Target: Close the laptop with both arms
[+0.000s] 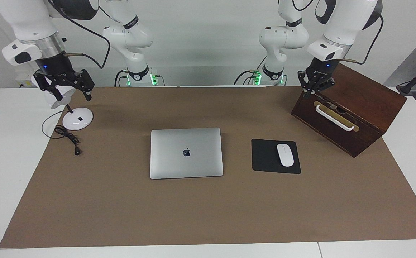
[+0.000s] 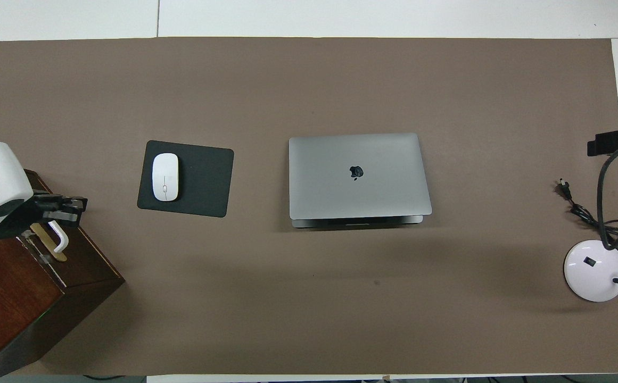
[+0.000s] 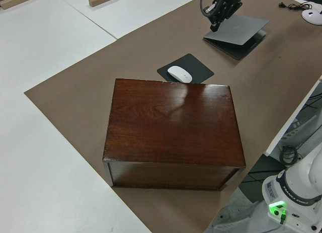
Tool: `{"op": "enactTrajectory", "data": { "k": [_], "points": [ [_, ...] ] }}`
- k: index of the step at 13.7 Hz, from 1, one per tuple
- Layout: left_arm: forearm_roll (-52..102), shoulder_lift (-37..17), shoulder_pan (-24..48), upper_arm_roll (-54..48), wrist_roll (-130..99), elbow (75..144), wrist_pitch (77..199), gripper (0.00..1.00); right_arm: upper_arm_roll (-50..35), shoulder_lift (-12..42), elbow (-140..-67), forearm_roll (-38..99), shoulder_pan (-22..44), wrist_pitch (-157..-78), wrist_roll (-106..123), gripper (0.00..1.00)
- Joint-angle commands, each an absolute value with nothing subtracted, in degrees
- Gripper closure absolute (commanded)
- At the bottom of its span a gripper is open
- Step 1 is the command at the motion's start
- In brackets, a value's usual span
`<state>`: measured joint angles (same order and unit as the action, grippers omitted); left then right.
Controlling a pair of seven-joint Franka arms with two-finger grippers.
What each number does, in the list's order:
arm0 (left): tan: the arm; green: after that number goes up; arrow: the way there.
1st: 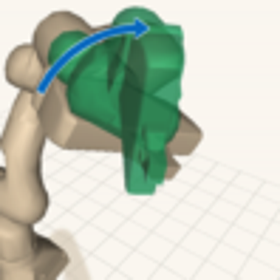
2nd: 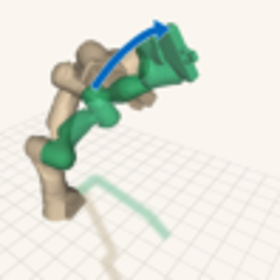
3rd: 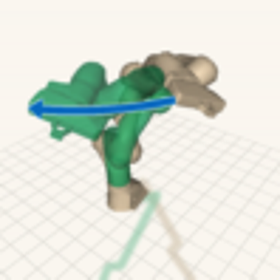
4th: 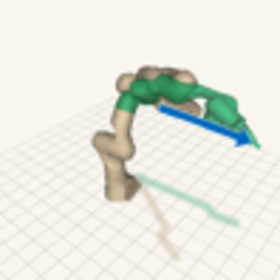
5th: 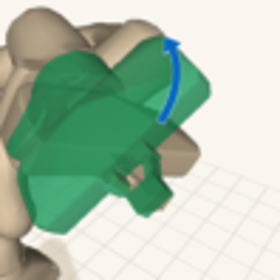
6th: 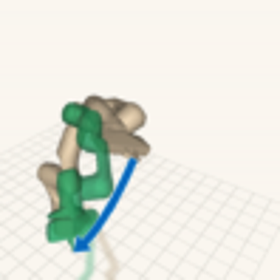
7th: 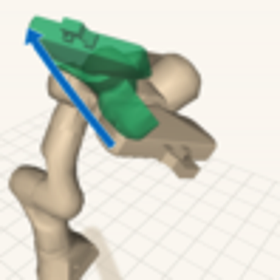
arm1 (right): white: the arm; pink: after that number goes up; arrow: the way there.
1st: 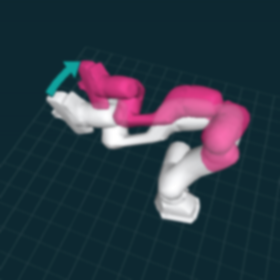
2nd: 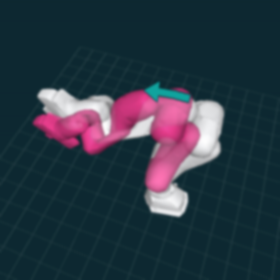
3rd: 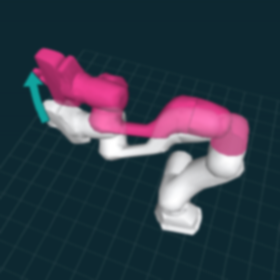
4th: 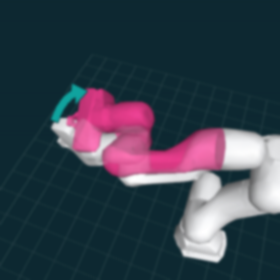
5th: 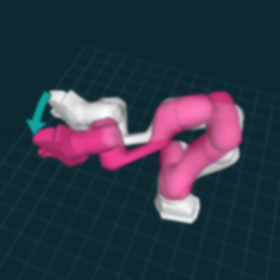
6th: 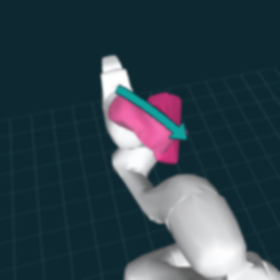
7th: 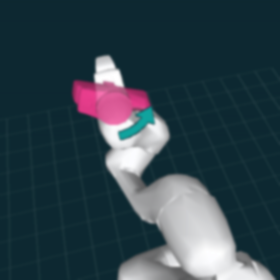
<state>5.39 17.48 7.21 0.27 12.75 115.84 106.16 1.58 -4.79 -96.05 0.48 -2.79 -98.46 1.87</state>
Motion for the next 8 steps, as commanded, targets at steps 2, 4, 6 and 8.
{"op": "enactTrajectory", "data": {
  "k": [2, 4, 6, 8],
  "points": [
    [4.5, 16.1, 2.7, -0.4, 13.4, 112.5, 102.7, 0.00, 1.0, -6.2, -96.9, -0.1, -3.7, -97.6, 2.4, 0.00],
    [4.5, 15.9, 1.2, -0.4, 13.4, 111.9, 102.7, 0.00, 1.0, -6.2, -96.9, -0.1, -3.7, -97.6, 2.4, 0.00],
    [3.4, 15.6, -0.7, -0.4, 13.5, 111.4, 103.0, 0.00, 1.0, -6.2, -96.9, -0.1, -3.7, -97.6, 2.5, 0.00],
    [2.6, 14.3, -1.5, -0.3, 13.6, 109.0, 102.7, 0.00, 0.9, -6.2, -97.3, -0.1, -3.5, -97.7, 2.4, 0.00]
  ]
}}
